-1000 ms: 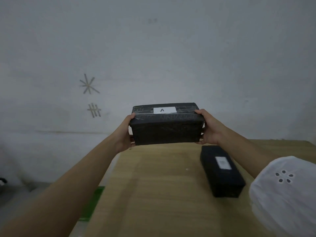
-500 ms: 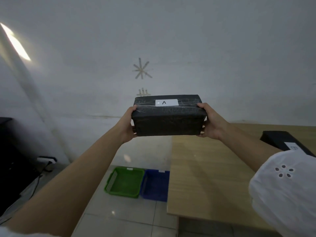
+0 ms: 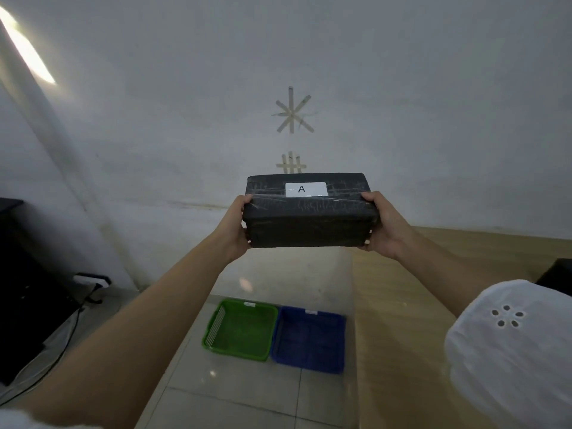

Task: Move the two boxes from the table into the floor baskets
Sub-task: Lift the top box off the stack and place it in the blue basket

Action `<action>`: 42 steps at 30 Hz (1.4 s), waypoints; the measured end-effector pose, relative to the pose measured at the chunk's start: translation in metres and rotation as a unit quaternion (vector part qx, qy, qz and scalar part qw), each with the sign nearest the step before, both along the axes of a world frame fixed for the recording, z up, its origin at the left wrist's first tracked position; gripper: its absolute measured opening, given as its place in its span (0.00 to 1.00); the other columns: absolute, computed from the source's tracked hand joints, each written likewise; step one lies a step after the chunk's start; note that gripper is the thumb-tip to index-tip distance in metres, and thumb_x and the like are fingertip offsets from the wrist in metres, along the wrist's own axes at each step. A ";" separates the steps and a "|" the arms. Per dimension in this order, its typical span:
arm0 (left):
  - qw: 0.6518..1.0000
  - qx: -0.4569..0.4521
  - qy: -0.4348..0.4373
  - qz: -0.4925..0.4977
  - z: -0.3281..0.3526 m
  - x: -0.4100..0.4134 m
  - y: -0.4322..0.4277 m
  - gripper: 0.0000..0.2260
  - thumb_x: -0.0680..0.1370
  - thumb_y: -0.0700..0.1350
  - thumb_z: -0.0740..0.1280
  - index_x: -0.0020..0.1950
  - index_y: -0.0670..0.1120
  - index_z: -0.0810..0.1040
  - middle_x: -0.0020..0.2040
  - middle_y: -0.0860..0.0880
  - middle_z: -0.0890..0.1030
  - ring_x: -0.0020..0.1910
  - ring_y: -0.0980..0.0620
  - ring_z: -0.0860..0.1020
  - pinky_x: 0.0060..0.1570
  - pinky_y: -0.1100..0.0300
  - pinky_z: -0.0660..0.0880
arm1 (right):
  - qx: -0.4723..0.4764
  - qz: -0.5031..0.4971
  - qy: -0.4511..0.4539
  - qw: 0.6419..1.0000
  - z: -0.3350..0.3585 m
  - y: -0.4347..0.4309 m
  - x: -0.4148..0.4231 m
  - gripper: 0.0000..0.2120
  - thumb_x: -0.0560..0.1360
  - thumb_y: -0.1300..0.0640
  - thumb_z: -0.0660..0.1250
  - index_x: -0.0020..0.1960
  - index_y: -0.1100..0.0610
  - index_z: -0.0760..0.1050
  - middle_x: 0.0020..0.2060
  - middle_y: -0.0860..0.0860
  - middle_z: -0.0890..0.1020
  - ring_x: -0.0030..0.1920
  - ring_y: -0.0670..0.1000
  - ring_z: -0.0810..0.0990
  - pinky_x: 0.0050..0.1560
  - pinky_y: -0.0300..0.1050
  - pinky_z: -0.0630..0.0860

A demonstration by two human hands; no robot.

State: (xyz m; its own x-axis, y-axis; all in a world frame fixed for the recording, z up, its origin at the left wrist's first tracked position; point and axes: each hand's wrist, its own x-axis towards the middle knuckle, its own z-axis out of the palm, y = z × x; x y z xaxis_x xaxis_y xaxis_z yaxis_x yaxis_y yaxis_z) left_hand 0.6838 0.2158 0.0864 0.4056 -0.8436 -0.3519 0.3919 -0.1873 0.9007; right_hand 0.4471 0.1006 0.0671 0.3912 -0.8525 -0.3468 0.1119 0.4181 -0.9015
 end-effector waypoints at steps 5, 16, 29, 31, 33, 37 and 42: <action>1.000 0.001 0.020 -0.001 -0.013 0.037 -0.024 0.13 0.75 0.52 0.59 0.57 0.49 0.70 0.51 0.46 0.76 0.50 0.46 0.76 0.42 0.51 0.76 | 0.013 -0.004 -0.028 1.000 -0.014 -0.019 0.036 0.21 0.68 0.45 0.66 0.58 0.51 0.74 0.57 0.54 0.78 0.56 0.56 0.76 0.43 0.51 0.76; 0.997 0.036 0.026 -0.065 -0.069 0.109 -0.076 0.13 0.76 0.50 0.61 0.59 0.48 0.70 0.58 0.43 0.75 0.58 0.44 0.75 0.55 0.50 0.74 | 0.052 -0.088 -0.059 0.993 -0.054 -0.046 0.098 0.09 0.72 0.56 0.59 0.46 0.55 0.77 0.39 0.50 0.84 0.41 0.51 0.82 0.39 0.44 0.76; 0.967 0.141 -0.072 -0.201 -0.185 0.176 -0.142 0.11 0.80 0.48 0.58 0.62 0.54 0.71 0.52 0.50 0.75 0.52 0.50 0.74 0.49 0.54 0.72 | 0.134 -0.188 0.045 0.972 -0.182 -0.093 0.154 0.08 0.73 0.56 0.61 0.49 0.56 0.74 0.42 0.54 0.81 0.44 0.53 0.80 0.35 0.44 0.76; 0.962 0.157 -0.090 -0.204 -0.211 0.180 -0.152 0.17 0.79 0.46 0.59 0.68 0.51 0.69 0.56 0.46 0.75 0.54 0.47 0.74 0.51 0.52 0.72 | 0.144 -0.189 0.066 0.969 -0.204 -0.103 0.157 0.08 0.73 0.55 0.61 0.48 0.56 0.75 0.40 0.53 0.82 0.42 0.52 0.81 0.32 0.42 0.76; 0.958 0.164 -0.101 -0.213 -0.236 0.182 -0.161 0.19 0.79 0.46 0.61 0.70 0.49 0.67 0.59 0.44 0.75 0.53 0.47 0.76 0.47 0.53 0.75 | 0.143 -0.192 0.091 0.967 -0.228 -0.113 0.158 0.07 0.73 0.55 0.61 0.47 0.56 0.75 0.39 0.53 0.81 0.41 0.52 0.80 0.33 0.43 0.75; 0.954 0.174 -0.098 -0.224 -0.289 0.177 -0.180 0.18 0.79 0.46 0.60 0.69 0.50 0.68 0.56 0.46 0.75 0.48 0.50 0.77 0.34 0.59 0.78 | 0.151 -0.187 0.156 0.958 -0.283 -0.129 0.155 0.05 0.72 0.54 0.61 0.42 0.54 0.73 0.38 0.52 0.79 0.39 0.51 0.78 0.34 0.45 0.73; 0.952 0.189 -0.070 -0.229 -0.378 0.162 -0.199 0.21 0.80 0.44 0.59 0.73 0.50 0.63 0.67 0.43 0.71 0.62 0.43 0.72 0.47 0.52 0.75 | 0.199 -0.182 0.169 0.948 -0.371 -0.140 0.144 0.05 0.71 0.51 0.62 0.42 0.53 0.73 0.41 0.54 0.78 0.43 0.54 0.77 0.37 0.52 0.75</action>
